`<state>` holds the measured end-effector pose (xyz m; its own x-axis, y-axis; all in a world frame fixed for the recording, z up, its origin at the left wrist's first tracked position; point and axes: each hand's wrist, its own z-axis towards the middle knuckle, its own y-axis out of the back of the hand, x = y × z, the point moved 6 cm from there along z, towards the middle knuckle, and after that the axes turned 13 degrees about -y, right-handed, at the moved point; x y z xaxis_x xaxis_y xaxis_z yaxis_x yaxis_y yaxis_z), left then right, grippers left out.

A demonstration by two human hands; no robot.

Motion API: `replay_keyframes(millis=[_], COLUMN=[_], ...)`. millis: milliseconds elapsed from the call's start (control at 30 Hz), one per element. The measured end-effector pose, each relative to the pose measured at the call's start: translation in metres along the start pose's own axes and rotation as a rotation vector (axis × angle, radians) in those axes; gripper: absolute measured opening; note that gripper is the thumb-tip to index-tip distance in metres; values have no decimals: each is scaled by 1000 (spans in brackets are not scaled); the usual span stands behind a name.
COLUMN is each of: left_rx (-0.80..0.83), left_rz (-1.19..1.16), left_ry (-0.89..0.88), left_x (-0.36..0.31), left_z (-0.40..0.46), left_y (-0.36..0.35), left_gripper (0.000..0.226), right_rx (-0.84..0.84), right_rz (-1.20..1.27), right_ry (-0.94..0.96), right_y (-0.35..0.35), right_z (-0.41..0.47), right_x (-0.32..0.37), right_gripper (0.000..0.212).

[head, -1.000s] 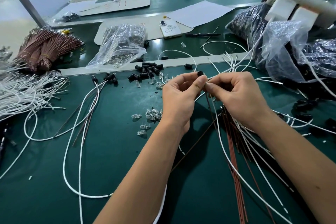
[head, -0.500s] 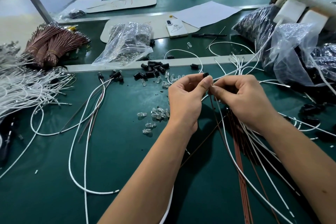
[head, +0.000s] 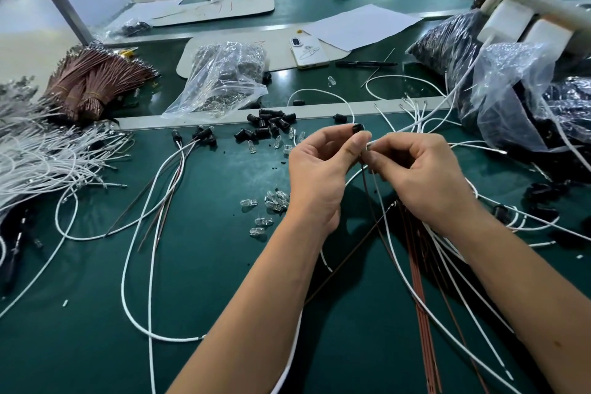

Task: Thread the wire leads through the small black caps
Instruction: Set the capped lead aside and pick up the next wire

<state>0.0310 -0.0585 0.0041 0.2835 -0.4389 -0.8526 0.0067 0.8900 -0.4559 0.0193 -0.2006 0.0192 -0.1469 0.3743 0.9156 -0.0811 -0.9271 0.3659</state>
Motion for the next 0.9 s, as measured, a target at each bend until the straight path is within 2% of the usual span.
replay_keyframes(millis=[100, 233, 600, 900], left_rx=[163, 286, 325, 313], left_rz=[21, 43, -14, -20], left_ry=[-139, -231, -288, -294], left_x=[-15, -25, -34, -35], left_z=[6, 6, 6, 7], left_y=[-4, -8, -11, -11], left_gripper=[21, 31, 34, 32], right_rx=[-52, -97, -133, -160], right_rz=[18, 11, 17, -48], right_ry=[98, 233, 344, 343], right_y=[2, 8, 13, 12], right_z=[-1, -1, -4, -8], right_x=[4, 11, 18, 24], right_gripper=[9, 23, 17, 6])
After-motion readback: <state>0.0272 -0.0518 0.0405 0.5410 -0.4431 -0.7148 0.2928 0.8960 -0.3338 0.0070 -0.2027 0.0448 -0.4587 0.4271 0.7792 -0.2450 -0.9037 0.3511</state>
